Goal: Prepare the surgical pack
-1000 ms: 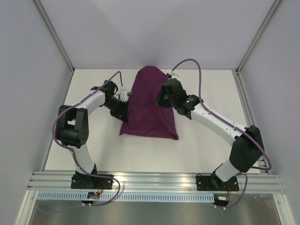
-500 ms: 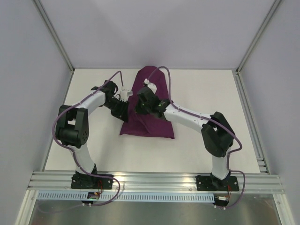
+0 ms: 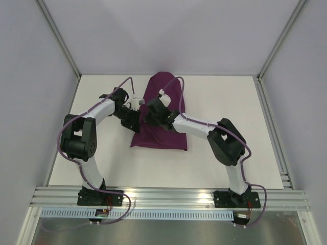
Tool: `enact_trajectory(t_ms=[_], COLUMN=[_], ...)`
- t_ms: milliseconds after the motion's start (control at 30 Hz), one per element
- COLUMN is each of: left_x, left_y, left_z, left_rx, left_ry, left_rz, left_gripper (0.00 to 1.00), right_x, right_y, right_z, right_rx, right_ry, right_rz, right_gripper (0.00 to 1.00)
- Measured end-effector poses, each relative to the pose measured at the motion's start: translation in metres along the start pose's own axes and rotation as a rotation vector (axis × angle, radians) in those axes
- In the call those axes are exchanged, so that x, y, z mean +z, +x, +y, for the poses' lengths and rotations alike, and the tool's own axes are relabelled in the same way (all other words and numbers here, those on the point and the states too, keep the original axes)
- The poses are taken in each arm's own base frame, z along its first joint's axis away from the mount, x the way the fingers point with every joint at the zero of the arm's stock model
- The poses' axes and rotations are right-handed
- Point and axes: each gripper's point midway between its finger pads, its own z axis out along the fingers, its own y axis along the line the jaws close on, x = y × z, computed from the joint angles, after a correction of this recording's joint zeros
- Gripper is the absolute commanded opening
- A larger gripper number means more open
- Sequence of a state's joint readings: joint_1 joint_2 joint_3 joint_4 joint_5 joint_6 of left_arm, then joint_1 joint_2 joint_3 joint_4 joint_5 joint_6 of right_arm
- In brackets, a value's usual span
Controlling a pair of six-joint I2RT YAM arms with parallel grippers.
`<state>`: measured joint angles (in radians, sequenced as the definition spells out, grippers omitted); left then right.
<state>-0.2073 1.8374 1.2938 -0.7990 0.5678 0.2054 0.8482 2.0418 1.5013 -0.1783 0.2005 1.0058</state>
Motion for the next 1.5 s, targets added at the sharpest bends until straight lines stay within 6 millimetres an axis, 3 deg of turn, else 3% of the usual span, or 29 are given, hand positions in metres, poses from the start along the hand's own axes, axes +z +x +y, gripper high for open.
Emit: enact_trajectory(t_ms=[333, 567, 700, 867, 933, 1000, 1033, 1167, 1367, 1500], left_x=[0.000, 0.000, 0.000, 0.000, 0.000, 0.000, -0.001, -0.006, -0.034, -0.060], left_y=[0.000, 0.000, 0.000, 0.000, 0.000, 0.001, 0.001, 0.001, -0.012, -0.026], left_z=[0.000, 0.000, -0.001, -0.001, -0.001, -0.002, -0.002, -0.008, -0.022, -0.039], left_rx=[0.003, 0.003, 0.003, 0.004, 0.007, 0.012, 0.014, 0.017, 0.051, 0.099], left_ry=[0.003, 0.003, 0.004, 0.005, 0.007, 0.012, 0.015, 0.039, 0.078, 0.087], left_rz=[-0.001, -0.001, -0.001, 0.000, 0.001, 0.002, 0.003, 0.012, -0.034, -0.096], left_gripper=[0.35, 0.35, 0.36, 0.40, 0.43, 0.46, 0.47, 0.51, 0.54, 0.56], right_x=[-0.038, -0.038, -0.024, 0.021, 0.035, 0.041, 0.041, 0.039, 0.022, -0.011], right_y=[-0.046, -0.056, -0.051, -0.023, -0.010, -0.003, -0.002, -0.009, -0.026, -0.064], right_z=[0.022, 0.025, 0.020, 0.002, -0.010, -0.016, -0.014, 0.006, 0.025, 0.041], right_rx=[0.142, 0.177, 0.208, 0.211, 0.208, 0.209, 0.212, 0.191, 0.148, 0.152], right_ry=[-0.061, -0.061, -0.047, 0.009, 0.035, 0.047, 0.040, -0.023, -0.099, -0.172], right_rz=[-0.171, -0.210, -0.203, -0.140, -0.111, -0.094, -0.090, -0.086, -0.057, -0.074], right_gripper=[0.00, 0.00, 0.00, 0.02, 0.10, 0.25, 0.37, 0.57, 0.70, 0.71])
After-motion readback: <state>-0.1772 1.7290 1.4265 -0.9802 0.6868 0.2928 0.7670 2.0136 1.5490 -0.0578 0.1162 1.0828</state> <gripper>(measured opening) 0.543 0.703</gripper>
